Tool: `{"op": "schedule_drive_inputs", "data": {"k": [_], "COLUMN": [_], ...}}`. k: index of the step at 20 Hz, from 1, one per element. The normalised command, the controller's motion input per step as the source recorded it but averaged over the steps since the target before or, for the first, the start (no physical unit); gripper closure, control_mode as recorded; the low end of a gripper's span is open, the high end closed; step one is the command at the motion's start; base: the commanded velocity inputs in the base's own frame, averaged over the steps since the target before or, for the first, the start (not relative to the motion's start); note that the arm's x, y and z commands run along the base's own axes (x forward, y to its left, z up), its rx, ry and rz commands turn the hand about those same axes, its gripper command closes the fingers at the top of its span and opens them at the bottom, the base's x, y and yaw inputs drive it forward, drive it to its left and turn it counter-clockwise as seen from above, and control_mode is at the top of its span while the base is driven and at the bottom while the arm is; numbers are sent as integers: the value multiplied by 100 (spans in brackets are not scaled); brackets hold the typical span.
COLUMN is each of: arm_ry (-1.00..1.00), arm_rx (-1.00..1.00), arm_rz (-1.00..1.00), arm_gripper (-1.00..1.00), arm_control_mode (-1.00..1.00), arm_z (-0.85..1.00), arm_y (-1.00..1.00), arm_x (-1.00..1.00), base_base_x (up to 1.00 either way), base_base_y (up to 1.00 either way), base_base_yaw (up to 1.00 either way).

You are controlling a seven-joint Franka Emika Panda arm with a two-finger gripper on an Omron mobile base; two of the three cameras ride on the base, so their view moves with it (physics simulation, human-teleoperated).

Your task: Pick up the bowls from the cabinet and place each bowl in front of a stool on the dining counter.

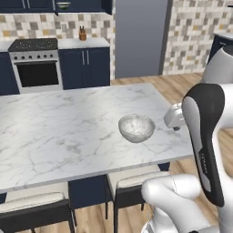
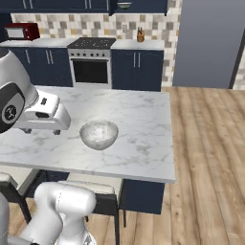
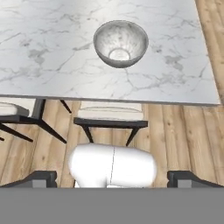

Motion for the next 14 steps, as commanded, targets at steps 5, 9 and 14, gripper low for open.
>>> {"op": "schedule_drive_inputs", "data": {"k": [5,9,14], "arm_ry": [0,0,0], "arm_rx": [0,0,0], "arm_rz": [0,0,0], "arm_gripper": [-100,-100,-100], "arm_control_mode": [100,100,100], "arm_z": [0,0,0], "arm_y": [0,0,0], "arm_x": [0,0,0], "base_base_x": [-100,-62,-6], "base_base_y": [-100,-100,-100], "base_base_yaw": [-2,-8,-2]}}
